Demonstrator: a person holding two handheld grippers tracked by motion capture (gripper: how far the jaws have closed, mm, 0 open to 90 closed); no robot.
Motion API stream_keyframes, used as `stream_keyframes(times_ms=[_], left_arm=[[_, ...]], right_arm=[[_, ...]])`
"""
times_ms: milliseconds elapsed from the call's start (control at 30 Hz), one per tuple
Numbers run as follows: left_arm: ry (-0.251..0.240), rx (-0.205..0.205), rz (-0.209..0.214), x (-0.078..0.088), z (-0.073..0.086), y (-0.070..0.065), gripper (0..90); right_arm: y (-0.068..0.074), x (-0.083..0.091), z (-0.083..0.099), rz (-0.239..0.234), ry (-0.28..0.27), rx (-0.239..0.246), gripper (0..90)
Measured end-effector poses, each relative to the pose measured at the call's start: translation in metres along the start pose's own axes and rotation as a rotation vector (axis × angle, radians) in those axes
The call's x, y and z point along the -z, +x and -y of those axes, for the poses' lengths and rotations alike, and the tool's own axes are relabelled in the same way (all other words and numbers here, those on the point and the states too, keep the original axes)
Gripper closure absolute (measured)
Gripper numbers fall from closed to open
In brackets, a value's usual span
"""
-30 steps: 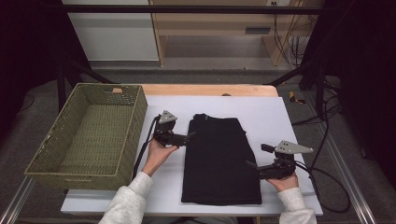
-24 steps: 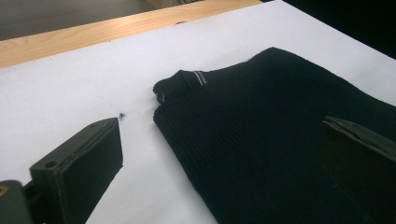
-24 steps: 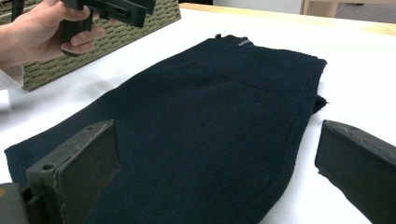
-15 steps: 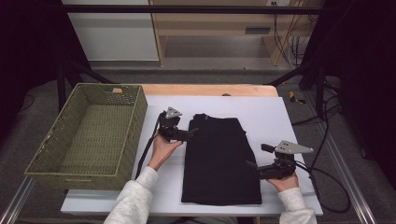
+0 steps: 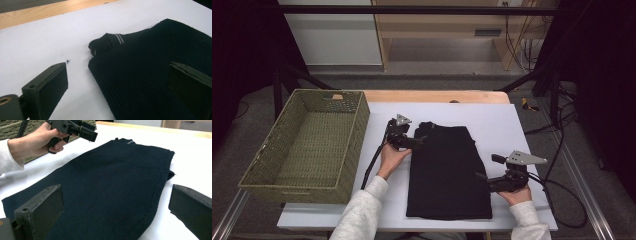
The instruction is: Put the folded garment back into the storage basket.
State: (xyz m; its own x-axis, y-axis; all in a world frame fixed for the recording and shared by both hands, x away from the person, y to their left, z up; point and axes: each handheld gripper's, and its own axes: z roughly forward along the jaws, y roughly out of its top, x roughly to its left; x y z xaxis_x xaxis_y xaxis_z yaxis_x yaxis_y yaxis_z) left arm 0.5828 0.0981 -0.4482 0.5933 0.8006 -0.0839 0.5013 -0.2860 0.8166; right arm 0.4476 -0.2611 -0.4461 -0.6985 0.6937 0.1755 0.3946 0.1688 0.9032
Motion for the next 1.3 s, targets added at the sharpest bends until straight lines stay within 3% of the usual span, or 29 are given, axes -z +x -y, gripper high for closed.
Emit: stream_keyframes(times_ms=[367,667,867,933,1300], left_arm=[[0.052,0.016,-0.011,-0.018,-0.002,-0.001,7.5],[0.085,0.031,-0.028,-0.029,0.003,0.003,17.6],[0.104,0.037,-0.032,-0.033,0.006,0.004,26.1],[0.099,0.062,-0.019,-0.034,0.006,0.005,30.6],[0.108,0.104,0.019,-0.037,0.01,0.007,41.3]], right_arm=[[0.001,0.0,0.001,0.004,0.005,-0.002,0.2],[0.004,0.002,0.006,0.005,0.023,-0.005,0.2],[0.006,0.0,0.01,0.022,0.064,-0.012,0.2],[0.008,0.0,0.012,0.023,0.07,-0.012,0.3],[0.01,-0.001,0.02,0.051,0.134,-0.024,0.5]])
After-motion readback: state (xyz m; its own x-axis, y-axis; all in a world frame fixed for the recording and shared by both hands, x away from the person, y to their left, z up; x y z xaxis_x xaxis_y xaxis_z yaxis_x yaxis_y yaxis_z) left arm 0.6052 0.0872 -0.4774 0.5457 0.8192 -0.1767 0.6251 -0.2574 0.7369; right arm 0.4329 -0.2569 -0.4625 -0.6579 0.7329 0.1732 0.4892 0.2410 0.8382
